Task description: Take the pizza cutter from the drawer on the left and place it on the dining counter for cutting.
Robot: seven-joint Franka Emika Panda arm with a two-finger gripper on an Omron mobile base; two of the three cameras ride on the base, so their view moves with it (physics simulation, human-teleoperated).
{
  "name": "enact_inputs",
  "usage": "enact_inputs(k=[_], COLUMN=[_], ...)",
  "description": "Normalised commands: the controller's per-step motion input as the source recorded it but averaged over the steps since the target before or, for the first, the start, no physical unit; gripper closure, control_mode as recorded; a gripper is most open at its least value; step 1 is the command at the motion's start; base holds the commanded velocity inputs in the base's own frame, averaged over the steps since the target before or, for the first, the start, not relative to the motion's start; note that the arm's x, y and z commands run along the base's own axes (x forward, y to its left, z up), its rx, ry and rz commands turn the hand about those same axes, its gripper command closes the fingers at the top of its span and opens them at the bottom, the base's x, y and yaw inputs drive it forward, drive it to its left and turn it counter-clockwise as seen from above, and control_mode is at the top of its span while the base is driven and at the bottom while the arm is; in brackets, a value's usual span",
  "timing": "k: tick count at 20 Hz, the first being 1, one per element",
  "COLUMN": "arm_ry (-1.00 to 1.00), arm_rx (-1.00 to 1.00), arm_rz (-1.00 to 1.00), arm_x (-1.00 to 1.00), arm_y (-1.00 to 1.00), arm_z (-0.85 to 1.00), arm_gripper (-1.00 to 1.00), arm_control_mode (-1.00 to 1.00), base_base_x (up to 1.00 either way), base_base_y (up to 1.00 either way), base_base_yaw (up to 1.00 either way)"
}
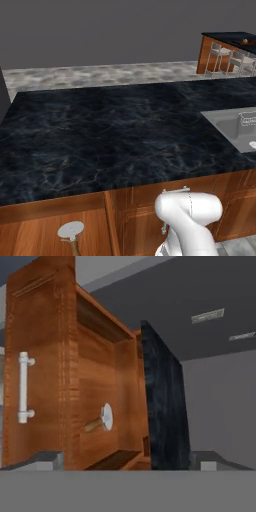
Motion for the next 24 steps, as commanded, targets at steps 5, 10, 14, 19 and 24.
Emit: enact_inputs(k=[5,10,14,19,24], arm_ry=[-0.02,0.0,0.0,0.01,0.0], arm_rx=[0.16,0.19,0.25,0.34,0.36], arm_rz=[0.0,0.0,0.0,0.0,0.0], arm_x=[0.68,0.67,0.43,0.11,0.25], arm_y=[-0.8,-0.77,-0.82,-0.52,-0.64], arm_z=[0.89,0.8,0.84,0.4,0.24], arm_gripper=[-1.0,-1.0,-1.0,-1.0,-1.0], arm_control_mode=[-1.0,-1.0,-1.0,-1.0,-1.0], base_base_x=[0.0,0.0,0.0,0.0,0.0], base_base_y=[0.0,0.0,0.0,0.0,0.0], base_base_yaw=[0.0,0.0,0.0,0.0,0.0])
